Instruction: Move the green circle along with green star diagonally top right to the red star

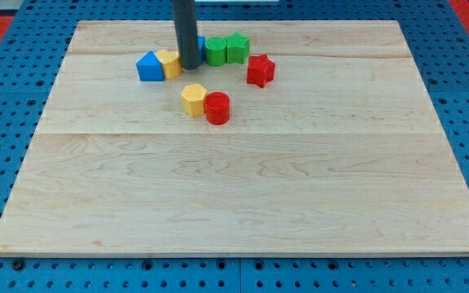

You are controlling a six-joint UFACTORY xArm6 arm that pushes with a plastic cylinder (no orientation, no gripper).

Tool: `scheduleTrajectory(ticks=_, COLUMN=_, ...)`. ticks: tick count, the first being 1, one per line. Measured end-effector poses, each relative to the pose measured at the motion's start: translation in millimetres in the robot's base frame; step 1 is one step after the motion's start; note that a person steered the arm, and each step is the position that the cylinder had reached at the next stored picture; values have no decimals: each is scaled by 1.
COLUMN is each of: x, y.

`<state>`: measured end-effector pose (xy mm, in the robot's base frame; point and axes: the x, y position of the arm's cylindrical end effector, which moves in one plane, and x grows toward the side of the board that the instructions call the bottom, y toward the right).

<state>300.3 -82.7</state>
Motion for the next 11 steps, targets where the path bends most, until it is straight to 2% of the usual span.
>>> scheduleTrajectory(ticks=1, x=-4, y=-6)
scheduleTrajectory(ticks=2, x=-10, y=19)
scheduleTrajectory(ticks=3, x=-29, y=62)
scheduleTrajectory(ticks=4, x=-46, y=46)
scheduleTrajectory(ticks=6, x=-91, y=73)
scheduleTrajectory(ticks=7, x=-89, y=120)
scheduleTrajectory(ticks=8, x=-65, y=124)
scheduleTrajectory(ticks=9, x=-58, y=124)
scheduleTrajectory(ticks=11, x=-105, y=135)
